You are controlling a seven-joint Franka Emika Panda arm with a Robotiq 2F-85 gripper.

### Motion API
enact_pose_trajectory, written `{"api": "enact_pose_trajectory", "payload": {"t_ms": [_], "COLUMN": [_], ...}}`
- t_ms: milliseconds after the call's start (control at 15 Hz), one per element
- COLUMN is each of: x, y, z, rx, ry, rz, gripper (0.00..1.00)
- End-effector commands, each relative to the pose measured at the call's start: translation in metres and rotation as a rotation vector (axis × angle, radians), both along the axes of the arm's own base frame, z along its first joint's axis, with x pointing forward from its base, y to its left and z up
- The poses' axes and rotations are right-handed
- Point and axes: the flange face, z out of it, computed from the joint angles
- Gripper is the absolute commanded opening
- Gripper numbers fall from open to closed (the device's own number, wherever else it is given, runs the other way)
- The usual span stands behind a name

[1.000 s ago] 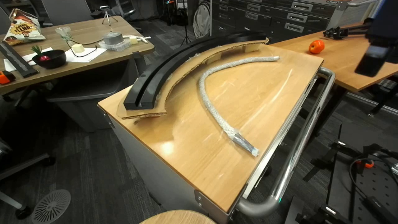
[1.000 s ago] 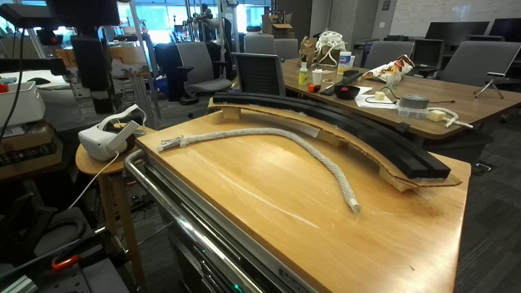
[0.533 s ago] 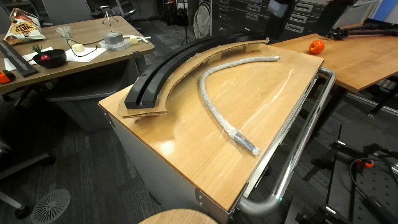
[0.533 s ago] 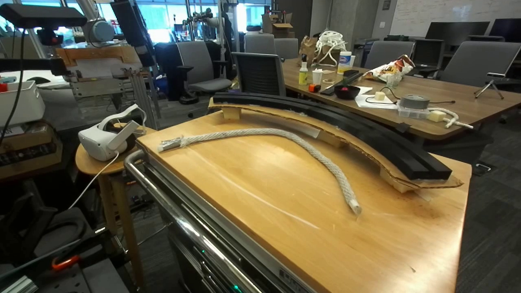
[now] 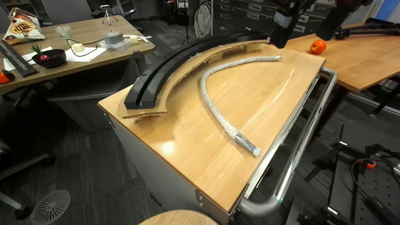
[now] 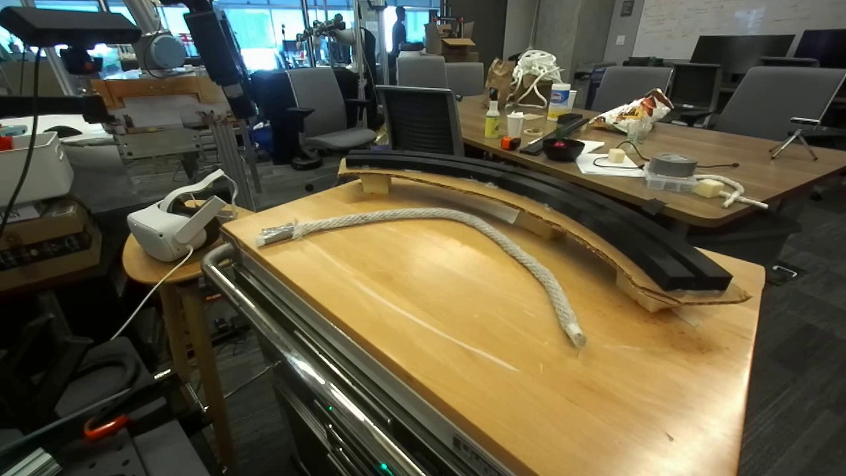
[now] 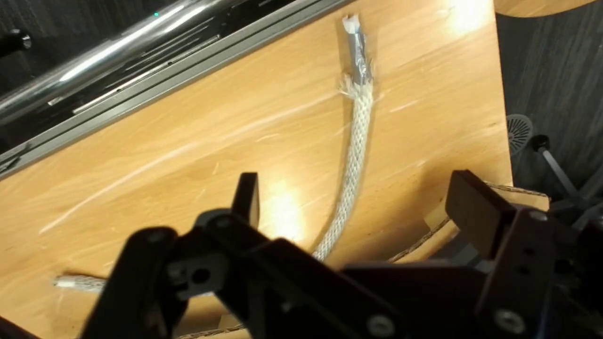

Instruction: Put the rope along the center of the black object

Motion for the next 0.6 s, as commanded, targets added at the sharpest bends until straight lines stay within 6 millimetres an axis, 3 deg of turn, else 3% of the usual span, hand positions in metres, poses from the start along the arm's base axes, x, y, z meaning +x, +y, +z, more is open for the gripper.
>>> {"api": "enact_pose_trajectory", "payload": {"t_ms": [0, 533], "x": [0.025, 0.104], "y": [0.002, 0.0], "z": [-0.019, -0.093], "rx": [-0.033, 0.028], "ry": [0.065, 0.141], "rz": [0.023, 0.024], "gripper": [1.0, 1.0]}}
